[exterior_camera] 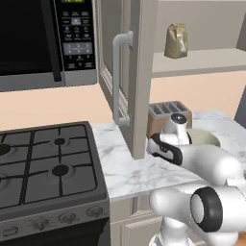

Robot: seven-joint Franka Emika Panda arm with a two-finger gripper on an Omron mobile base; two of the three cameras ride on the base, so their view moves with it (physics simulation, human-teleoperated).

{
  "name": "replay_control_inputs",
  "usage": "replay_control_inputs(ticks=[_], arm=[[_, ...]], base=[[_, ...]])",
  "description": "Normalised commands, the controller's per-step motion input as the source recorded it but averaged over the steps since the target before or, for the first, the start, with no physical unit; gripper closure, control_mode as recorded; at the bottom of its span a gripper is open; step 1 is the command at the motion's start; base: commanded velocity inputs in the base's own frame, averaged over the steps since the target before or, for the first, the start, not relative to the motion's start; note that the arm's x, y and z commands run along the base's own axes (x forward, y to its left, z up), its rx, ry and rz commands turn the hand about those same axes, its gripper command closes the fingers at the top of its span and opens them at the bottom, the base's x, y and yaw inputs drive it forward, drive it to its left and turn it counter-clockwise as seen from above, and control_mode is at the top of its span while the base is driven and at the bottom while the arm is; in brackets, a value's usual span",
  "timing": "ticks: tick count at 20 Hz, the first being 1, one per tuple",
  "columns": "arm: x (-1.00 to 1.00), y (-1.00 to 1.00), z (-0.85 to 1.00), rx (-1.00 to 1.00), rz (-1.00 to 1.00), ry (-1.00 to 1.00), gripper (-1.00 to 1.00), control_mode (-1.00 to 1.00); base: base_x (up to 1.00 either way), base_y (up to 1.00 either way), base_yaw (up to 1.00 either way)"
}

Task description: Pick the egg and butter from the fridge and place them by the bowl for mixing.

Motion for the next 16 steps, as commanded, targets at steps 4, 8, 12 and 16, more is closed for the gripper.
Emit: replay_control_inputs(ticks=[4,8,12,16], arm=[[0.33,-0.07,-0.05,0.0,0.02,0.0,1.0,-1.0],[0.31,-0.06,-0.08,0.0,0.03,-0.01,1.0,-1.0],[0.15,-0.06,-0.1,0.0,0.03,-0.05,1.0,-1.0],[0.0,0.0,0.0,0.0,0.0,0.0,-1.0,-1.0]], base=[[0.0,0.0,0.0],[0.0,0.0,0.0],[0.0,0.0,0.0],[0.0,0.0,0.0]])
